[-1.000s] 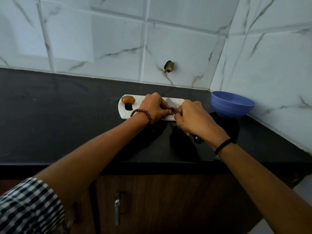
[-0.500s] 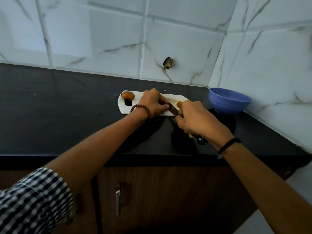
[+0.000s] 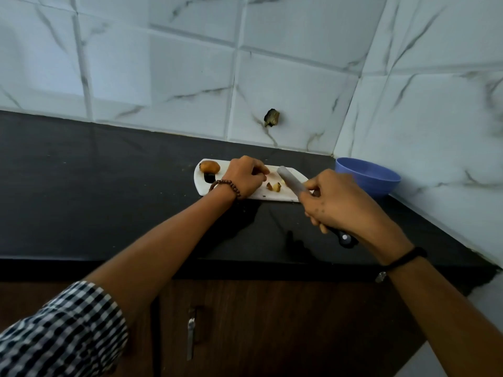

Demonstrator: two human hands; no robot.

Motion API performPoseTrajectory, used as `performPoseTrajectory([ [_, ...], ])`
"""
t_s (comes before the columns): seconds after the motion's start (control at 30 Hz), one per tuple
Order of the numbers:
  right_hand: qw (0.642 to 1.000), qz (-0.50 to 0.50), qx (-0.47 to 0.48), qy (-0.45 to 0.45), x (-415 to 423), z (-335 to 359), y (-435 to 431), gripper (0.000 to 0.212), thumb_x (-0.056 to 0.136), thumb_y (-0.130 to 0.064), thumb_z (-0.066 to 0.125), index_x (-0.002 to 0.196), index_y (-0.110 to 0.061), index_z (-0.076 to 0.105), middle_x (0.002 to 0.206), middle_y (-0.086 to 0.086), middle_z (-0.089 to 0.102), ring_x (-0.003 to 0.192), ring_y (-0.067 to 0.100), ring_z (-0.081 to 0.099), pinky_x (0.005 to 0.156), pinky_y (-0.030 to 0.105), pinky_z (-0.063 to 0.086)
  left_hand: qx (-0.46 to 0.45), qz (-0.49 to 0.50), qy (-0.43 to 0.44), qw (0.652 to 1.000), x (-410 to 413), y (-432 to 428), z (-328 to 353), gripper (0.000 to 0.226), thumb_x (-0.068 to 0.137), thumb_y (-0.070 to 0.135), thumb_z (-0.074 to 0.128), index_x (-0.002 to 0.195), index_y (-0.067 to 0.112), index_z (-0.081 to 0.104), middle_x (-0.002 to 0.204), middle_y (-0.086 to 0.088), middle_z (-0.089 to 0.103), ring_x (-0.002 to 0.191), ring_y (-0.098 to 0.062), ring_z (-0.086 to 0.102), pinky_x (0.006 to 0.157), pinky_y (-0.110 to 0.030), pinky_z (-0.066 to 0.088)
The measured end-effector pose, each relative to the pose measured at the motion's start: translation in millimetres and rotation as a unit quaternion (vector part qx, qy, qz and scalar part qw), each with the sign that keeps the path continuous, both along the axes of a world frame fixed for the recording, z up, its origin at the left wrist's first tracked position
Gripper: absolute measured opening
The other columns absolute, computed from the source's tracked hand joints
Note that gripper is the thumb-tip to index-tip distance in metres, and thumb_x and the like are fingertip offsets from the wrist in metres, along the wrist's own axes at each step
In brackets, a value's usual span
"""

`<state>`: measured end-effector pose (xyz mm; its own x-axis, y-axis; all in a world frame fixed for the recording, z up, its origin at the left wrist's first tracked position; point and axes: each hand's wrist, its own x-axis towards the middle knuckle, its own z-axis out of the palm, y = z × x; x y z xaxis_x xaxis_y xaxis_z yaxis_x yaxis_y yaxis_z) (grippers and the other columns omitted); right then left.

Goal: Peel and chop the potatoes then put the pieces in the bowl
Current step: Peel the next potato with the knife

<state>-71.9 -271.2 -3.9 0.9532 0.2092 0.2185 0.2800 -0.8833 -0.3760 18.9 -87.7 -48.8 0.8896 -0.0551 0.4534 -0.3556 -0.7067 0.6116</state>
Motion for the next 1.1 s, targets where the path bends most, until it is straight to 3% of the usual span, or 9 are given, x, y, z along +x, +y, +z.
performPoseTrajectory([
  [0.13, 0.999, 0.023, 0.002, 0.032, 6, -8, 13, 0.023, 0.098, -0.026, 0.055, 0.113, -0.013, 0.065, 0.065, 0.006, 0.071, 0.043, 0.015, 0.064, 0.051, 0.029, 0.060, -0.015, 0.053, -0.040, 0.998, 3, 5, -1, 0.023, 0.088, 0.010, 0.061, 0.108, 0.011, 0.071, 0.103, -0.007, 0.072, 0.098, -0.016, 0.066, 0.090, -0.021, 0.049],
  [0.27, 0.998, 0.017, 0.000, 0.059, 13, -10, 6, 0.032, 0.098, -0.022, 0.056, 0.128, -0.015, 0.061, 0.068, 0.008, 0.071, 0.047, 0.014, 0.063, 0.057, 0.031, 0.061, 0.005, 0.114, -0.051, 0.992, 7, 15, -1, 0.022, 0.090, 0.011, 0.059, 0.109, 0.013, 0.071, 0.107, -0.004, 0.071, 0.102, -0.016, 0.064, 0.084, -0.020, 0.044],
  [0.37, 0.998, 0.001, 0.015, 0.066, 18, -7, -7, 0.037, 0.099, -0.041, 0.051, 0.120, -0.015, 0.067, 0.068, 0.009, 0.072, 0.049, 0.015, 0.064, 0.062, 0.033, 0.062, 0.034, 0.155, -0.043, 0.986, 9, 21, -2, 0.022, 0.092, 0.012, 0.058, 0.109, 0.017, 0.070, 0.109, -0.002, 0.070, 0.103, -0.019, 0.064, 0.081, -0.027, 0.049],
  [0.47, 0.996, -0.006, 0.037, 0.081, 23, -5, -18, 0.046, 0.096, -0.053, 0.049, 0.117, -0.017, 0.069, 0.068, 0.007, 0.072, 0.047, 0.011, 0.061, 0.056, 0.025, 0.056, 0.049, 0.176, -0.041, 0.982, 12, 25, -4, 0.021, 0.092, 0.012, 0.058, 0.108, 0.017, 0.070, 0.110, -0.005, 0.070, 0.101, -0.023, 0.064, 0.090, -0.040, 0.053],
  [0.57, 0.992, 0.008, 0.092, 0.083, 33, -7, -28, 0.034, 0.098, -0.040, 0.056, 0.119, -0.017, 0.070, 0.068, 0.006, 0.073, 0.044, 0.009, 0.059, 0.051, 0.021, 0.050, 0.093, 0.197, -0.054, 0.974, 15, 28, -5, 0.024, 0.092, 0.009, 0.057, 0.111, 0.015, 0.069, 0.114, -0.004, 0.069, 0.107, -0.024, 0.062, 0.100, -0.042, 0.046],
  [0.7, 0.985, 0.025, 0.153, 0.080, 50, -11, -29, 0.024, 0.096, -0.020, 0.061, 0.118, -0.016, 0.071, 0.066, 0.004, 0.073, 0.050, 0.014, 0.062, 0.050, 0.022, 0.051, 0.155, 0.192, -0.067, 0.967, 23, 33, -7, 0.032, 0.091, 0.001, 0.052, 0.117, 0.014, 0.066, 0.117, -0.006, 0.065, 0.110, -0.025, 0.058, 0.100, -0.039, 0.044],
  [0.83, 0.978, 0.047, 0.181, 0.093, 63, -12, -14, 0.021, 0.095, -0.016, 0.062, 0.113, -0.011, 0.071, 0.072, 0.007, 0.075, 0.055, 0.015, 0.064, 0.051, 0.023, 0.051, 0.247, 0.177, -0.086, 0.949, 31, 29, -6, 0.037, 0.093, 0.008, 0.049, 0.127, 0.021, 0.059, 0.124, -0.002, 0.063, 0.117, -0.023, 0.053, 0.101, -0.036, 0.038],
  [1.0, 0.969, 0.063, 0.230, 0.068, 76, -15, 7, 0.011, 0.092, -0.013, 0.063, 0.099, -0.015, 0.071, 0.072, 0.009, 0.074, 0.052, 0.014, 0.064, 0.047, 0.021, 0.050, 0.336, 0.129, -0.042, 0.932, 35, 19, -4, 0.043, 0.100, 0.024, 0.039, 0.143, 0.024, 0.042, 0.139, 0.000, 0.053, 0.134, -0.019, 0.041, 0.118, -0.040, 0.014],
  [1.1, 0.961, 0.068, 0.262, 0.049, 79, -22, 12, 0.015, 0.092, -0.013, 0.063, 0.103, -0.022, 0.067, 0.072, 0.009, 0.074, 0.050, 0.012, 0.063, 0.045, 0.021, 0.049, 0.338, 0.120, -0.021, 0.933, 39, 21, -5, 0.038, 0.100, 0.026, 0.039, 0.137, 0.025, 0.049, 0.135, -0.001, 0.055, 0.131, -0.021, 0.042, 0.116, -0.040, 0.018],
])
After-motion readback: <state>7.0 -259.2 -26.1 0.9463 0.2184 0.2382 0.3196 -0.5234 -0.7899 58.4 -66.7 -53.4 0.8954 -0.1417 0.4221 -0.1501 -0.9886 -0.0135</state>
